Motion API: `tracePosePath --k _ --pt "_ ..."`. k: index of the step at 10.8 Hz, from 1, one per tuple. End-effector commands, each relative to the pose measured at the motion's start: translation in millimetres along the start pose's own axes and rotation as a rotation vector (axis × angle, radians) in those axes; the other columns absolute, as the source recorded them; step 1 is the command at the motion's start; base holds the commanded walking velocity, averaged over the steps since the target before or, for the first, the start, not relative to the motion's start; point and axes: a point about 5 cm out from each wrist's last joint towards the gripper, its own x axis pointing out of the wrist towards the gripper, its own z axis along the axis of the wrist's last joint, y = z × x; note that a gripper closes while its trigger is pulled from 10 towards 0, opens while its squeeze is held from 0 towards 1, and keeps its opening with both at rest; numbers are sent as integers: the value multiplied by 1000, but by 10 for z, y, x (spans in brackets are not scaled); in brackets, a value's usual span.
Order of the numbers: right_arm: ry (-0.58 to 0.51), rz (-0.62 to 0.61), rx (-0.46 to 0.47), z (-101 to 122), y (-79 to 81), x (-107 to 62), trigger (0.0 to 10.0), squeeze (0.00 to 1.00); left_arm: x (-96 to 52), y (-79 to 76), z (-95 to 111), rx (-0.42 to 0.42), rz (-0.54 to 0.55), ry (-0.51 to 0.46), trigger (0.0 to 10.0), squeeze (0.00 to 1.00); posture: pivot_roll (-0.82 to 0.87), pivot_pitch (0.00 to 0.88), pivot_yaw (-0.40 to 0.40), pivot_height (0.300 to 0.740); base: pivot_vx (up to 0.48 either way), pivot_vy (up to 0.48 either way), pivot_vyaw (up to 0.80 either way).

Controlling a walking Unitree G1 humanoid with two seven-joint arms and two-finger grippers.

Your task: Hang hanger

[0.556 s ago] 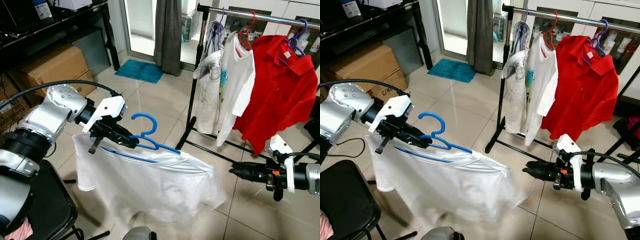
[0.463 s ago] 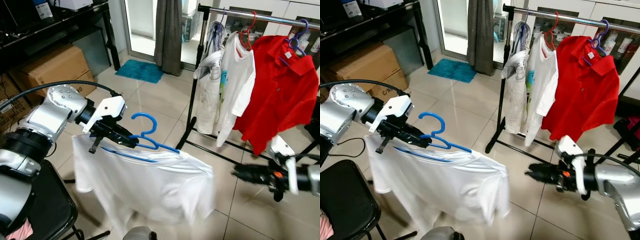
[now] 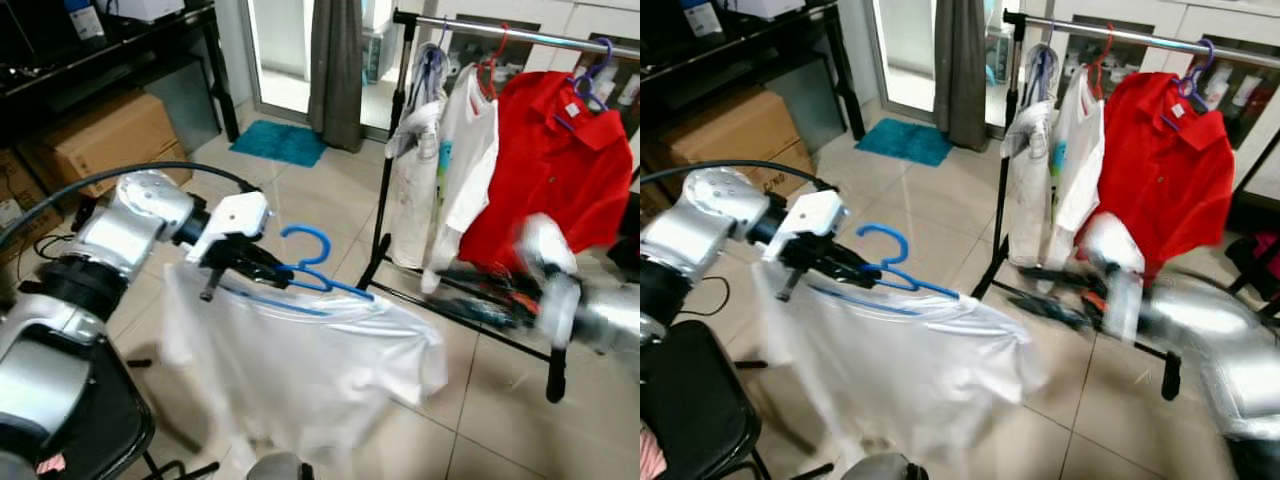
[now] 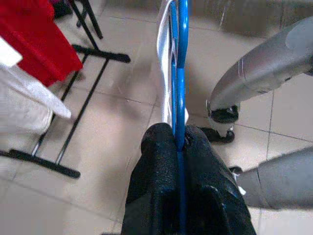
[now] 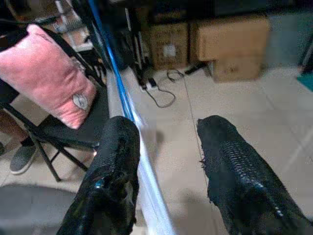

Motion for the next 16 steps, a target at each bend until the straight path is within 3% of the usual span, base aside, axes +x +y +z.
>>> tracePosePath --k 1,2,3,4,5,6,10,13,16 --pt "37 -8 -34 33 58 139 10000 1000 18 49 118 65 8 -6 0 0 69 0 58 740 0 0 0" --pt "61 21 -37 41 132 233 10000 1000 98 54 168 83 -7 -30 0 0 67 0 58 740 0 0 0" --pt "111 37 -50 34 190 303 10000 0 165 72 227 113 -9 -48 0 0 65 0 59 740 0 0 0" --pt "138 19 -51 13 191 343 10000 0 199 83 278 133 -9 -57 0 0 67 0 57 740 0 0 0" --pt "132 13 -42 30 200 368 7608 0 218 84 297 138 -11 -61 0 0 70 0 54 740 0 0 0" --pt "108 16 -35 92 233 411 0 0 262 71 263 140 -18 -34 0 0 69 0 51 740 0 0 0" --pt "157 38 -22 102 267 437 0 0 351 67 250 139 -4 -42 0 0 61 0 44 740 0 0 0" --pt "209 -23 13 35 215 470 0 0 386 67 301 143 6 -74 0 0 62 0 42 740 0 0 0" --pt "200 -31 29 62 203 514 0 0 441 55 315 136 2 -95 0 0 62 0 40 740 0 0 0"
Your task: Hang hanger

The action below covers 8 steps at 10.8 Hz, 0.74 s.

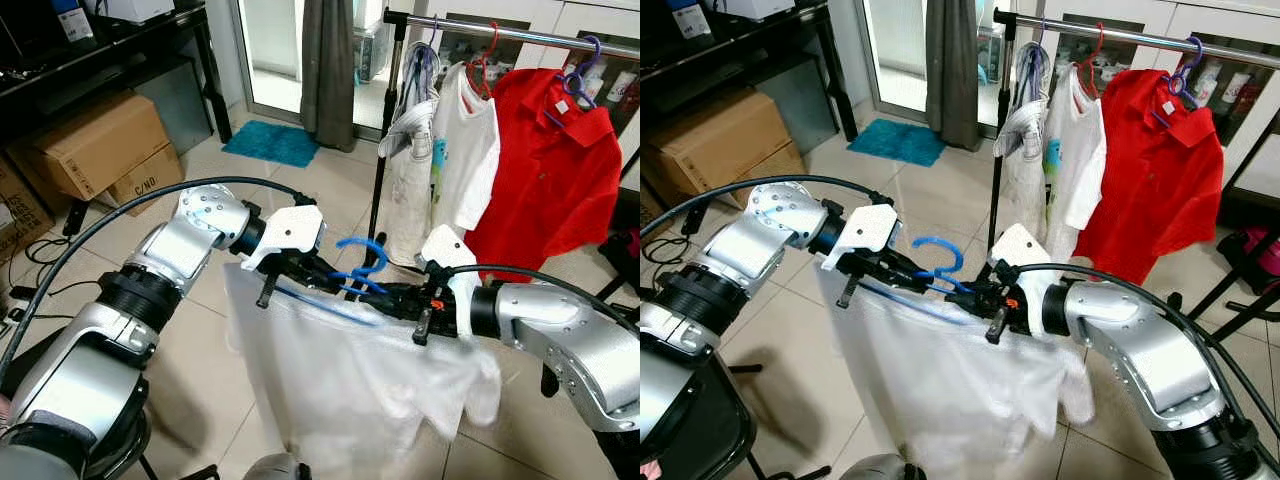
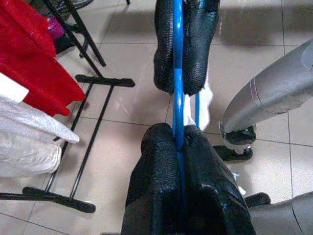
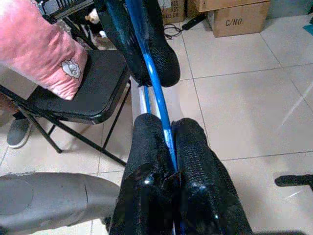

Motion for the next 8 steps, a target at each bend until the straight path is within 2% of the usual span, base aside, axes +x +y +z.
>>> tracePosePath --k 1,4,5,6,8 --pt "-3 -15 -1 41 -21 26 0 0 40 3 83 38 -7 -36 0 0 60 0 41 740 0 0 0" --pt "-10 -3 7 43 -13 26 0 0 25 27 102 35 31 -63 0 0 62 0 42 740 0 0 0" --pt "-27 12 1 53 -16 3 0 0 -6 70 156 11 68 -136 10000 0 64 0 43 740 0 0 0" --pt "-34 20 1 54 -22 -21 0 0 -48 64 175 4 45 -158 10000 1000 64 0 43 740 0 0 0" --pt "-33 36 -12 34 -41 -100 0 0 -160 70 217 -25 24 -219 10000 1000 68 0 49 740 0 0 0"
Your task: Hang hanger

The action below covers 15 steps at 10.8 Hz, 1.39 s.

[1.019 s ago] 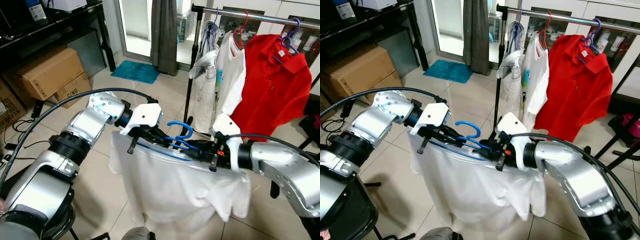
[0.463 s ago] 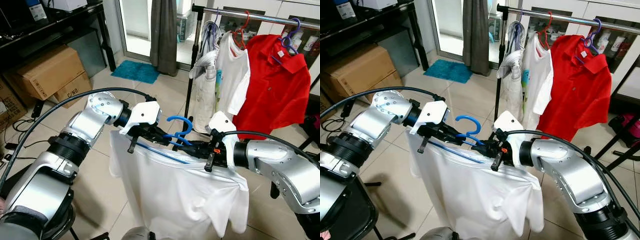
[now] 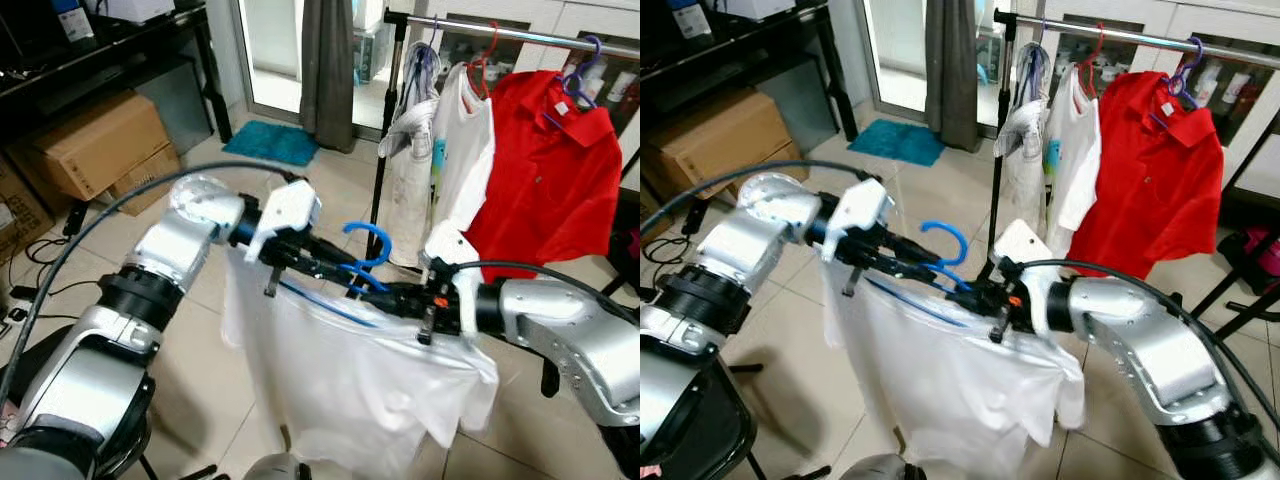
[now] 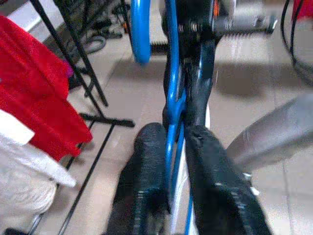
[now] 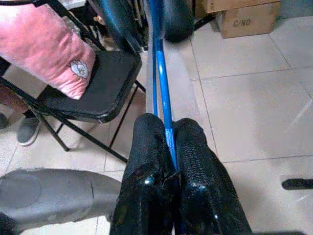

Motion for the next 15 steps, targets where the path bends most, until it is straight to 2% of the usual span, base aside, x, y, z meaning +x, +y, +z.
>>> tracePosePath --k 1,3,4,5,6,7,8,9,10,11,12,13,14,15 --pt "-29 4 -22 42 -7 -61 0 0 -69 58 131 8 17 -43 10000 1000 69 0 52 740 0 0 0" --pt "-43 22 0 22 9 -144 0 0 -151 56 90 -17 34 -35 10000 1000 67 0 60 740 0 0 0" --pt "-31 11 4 -20 14 -179 0 0 -196 49 77 -22 46 -29 10000 592 67 0 64 740 0 0 0" --pt "11 -50 17 -136 -3 -221 0 0 -266 48 93 -44 79 -64 10000 0 68 0 66 740 0 0 0" --pt "45 -121 42 -262 -15 -264 0 0 -350 43 107 -119 125 -141 10000 0 71 0 70 740 0 0 0" --pt "80 -210 71 -375 -31 -312 0 0 -418 36 89 -151 194 -197 10000 0 67 0 75 740 0 0 0" --pt "113 -428 171 -578 -91 -386 0 0 -467 32 -63 -226 441 -212 10000 0 66 0 82 740 0 0 0" --pt "105 -538 212 -663 -104 -391 0 0 -447 -7 -147 -247 567 -239 10000 0 64 0 86 740 0 0 0" --pt "44 -717 306 -770 -126 -379 2980 0 -344 -129 -352 -314 720 -177 10000 0 63 0 85 740 0 0 0" --pt "-24 -932 405 -880 -143 -376 10000 0 -199 -257 -531 -347 925 -149 10000 0 61 0 83 740 0 0 0" --pt "-71 -1062 451 -903 -152 -379 10000 0 -98 -338 -626 -387 1070 -164 10000 0 56 0 82 740 0 0 0" --pt "-36 -1131 452 -937 -142 -381 10000 0 23 -424 -693 -433 1138 -165 10000 0 47 0 76 740 0 0 0" --pt "-34 -1151 474 -956 -129 -368 10000 0 97 -475 -724 -435 1164 -133 10000 0 40 0 74 740 0 0 0" --pt "-13 -1210 442 -978 -131 -386 10000 0 180 -533 -738 -456 1212 -119 10000 0 33 0 74 740 0 0 0"
